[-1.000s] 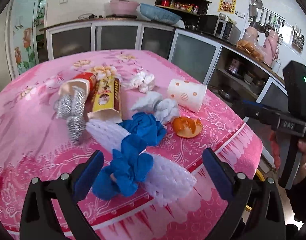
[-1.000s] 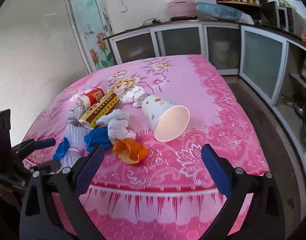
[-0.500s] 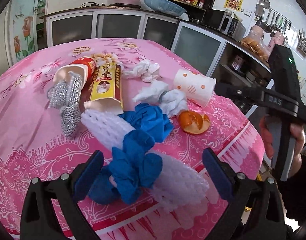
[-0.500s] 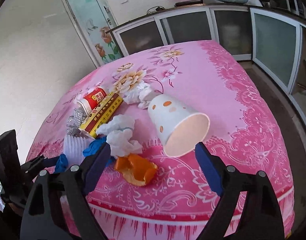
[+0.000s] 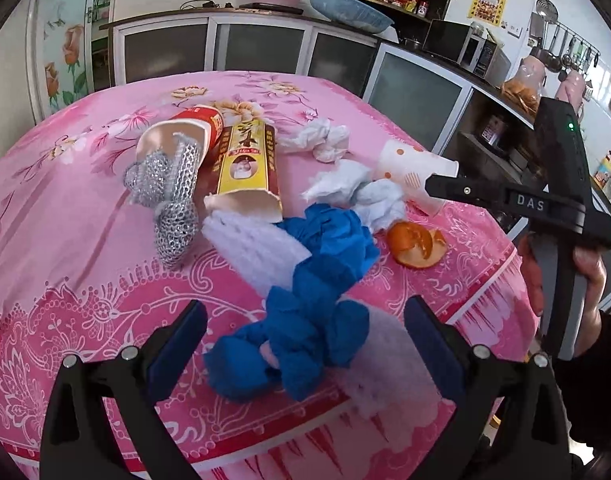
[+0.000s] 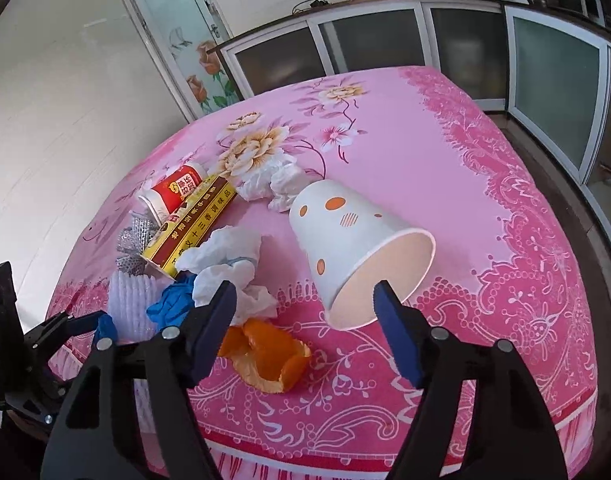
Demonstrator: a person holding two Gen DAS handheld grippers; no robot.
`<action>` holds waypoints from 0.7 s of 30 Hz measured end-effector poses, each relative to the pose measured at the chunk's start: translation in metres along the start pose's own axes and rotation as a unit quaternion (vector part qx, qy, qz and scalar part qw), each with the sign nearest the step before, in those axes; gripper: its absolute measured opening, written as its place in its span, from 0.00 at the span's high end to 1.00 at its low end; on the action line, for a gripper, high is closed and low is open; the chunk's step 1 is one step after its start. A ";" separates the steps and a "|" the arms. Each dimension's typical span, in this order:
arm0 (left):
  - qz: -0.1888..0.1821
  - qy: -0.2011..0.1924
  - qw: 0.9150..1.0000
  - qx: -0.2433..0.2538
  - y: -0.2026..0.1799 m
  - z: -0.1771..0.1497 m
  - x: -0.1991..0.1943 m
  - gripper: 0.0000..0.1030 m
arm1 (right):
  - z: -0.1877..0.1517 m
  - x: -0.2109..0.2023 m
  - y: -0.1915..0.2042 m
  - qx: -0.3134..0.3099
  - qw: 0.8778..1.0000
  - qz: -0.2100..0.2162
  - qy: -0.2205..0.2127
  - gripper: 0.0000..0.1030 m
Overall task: Collect trash
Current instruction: 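Grasp the blue glove with the left gripper while the right grasps the white paper cup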
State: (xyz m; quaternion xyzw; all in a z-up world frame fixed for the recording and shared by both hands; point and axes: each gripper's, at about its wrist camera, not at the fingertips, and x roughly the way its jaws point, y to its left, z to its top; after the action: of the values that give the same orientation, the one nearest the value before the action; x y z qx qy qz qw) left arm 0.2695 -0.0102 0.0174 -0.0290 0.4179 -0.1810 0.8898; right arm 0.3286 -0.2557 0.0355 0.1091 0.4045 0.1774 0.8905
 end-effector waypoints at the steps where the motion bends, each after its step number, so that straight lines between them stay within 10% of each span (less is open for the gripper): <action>1: -0.006 -0.004 1.000 -0.010 0.003 0.000 0.000 0.08 | 0.000 0.001 0.001 -0.001 1.000 -0.002 0.001 0.43; 10: -0.028 -0.018 0.998 -0.049 0.015 0.002 -0.002 0.18 | 0.002 0.003 0.003 -0.002 1.000 -0.002 0.005 0.57; 21: -0.043 -0.010 0.997 -0.068 0.021 0.000 0.002 0.75 | 0.002 0.001 0.005 -0.006 1.000 -0.014 0.001 0.96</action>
State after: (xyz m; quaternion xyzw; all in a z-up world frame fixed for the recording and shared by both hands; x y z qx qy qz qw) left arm 0.2770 0.0086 0.0120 -0.1095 0.4186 -0.1902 0.8813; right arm 0.3296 -0.2510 0.0373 0.0980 0.4058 0.1677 0.8931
